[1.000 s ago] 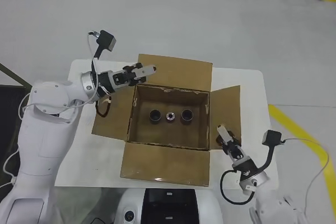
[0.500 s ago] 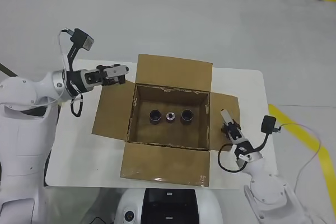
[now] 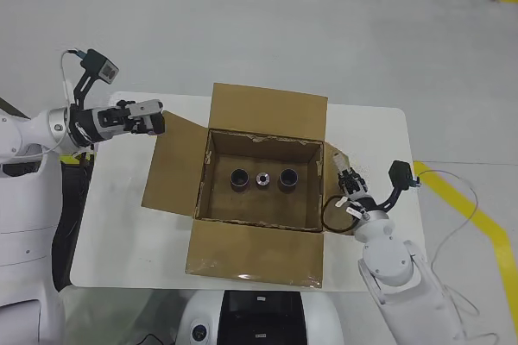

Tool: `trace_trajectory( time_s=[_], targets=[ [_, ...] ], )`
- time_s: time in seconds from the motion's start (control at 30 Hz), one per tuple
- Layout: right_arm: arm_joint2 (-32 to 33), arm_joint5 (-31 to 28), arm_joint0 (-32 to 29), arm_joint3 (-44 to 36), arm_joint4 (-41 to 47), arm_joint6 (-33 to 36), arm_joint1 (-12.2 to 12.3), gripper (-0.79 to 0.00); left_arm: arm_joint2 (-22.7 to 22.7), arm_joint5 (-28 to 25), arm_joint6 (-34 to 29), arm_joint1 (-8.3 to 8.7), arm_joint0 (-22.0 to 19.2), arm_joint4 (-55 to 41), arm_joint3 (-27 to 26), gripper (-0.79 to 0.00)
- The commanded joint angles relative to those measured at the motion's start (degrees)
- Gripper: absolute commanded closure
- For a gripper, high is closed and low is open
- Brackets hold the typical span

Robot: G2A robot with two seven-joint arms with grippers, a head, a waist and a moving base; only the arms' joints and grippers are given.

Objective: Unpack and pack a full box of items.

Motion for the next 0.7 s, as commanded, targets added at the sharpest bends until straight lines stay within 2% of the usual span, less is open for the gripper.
trace_trajectory(
  time_s=[0.0, 0.2, 0.37, 0.67],
  targets=[
    [-0.07, -0.35, 0.98, 0.93, 0.7, 0.77, -0.16, -0.785, -1.34, 0.55, -0.97, 0.41, 0.5, 0.15, 0.55, -0.785],
    [-1.56, 0.92, 3.71, 2.79, -0.08, 1.88, -0.68, -0.785, -4.63, 1.8, -1.35, 1.11, 1.4, -3.49, 3.21, -0.785],
    [-2.4, 1.26, 5.09, 3.76, -0.04, 2.34, -1.09, -0.785, -6.16, 1.8, 0.03, 1.66, 1.84, -2.83, 4.02, -0.785],
    [-3.01, 0.02, 7.52, 5.69, 0.23, 4.85, -1.61, -0.785, -5.69, 1.36, 3.44, 2.33, -1.21, -2.73, 9.56, -0.785]
  ],
)
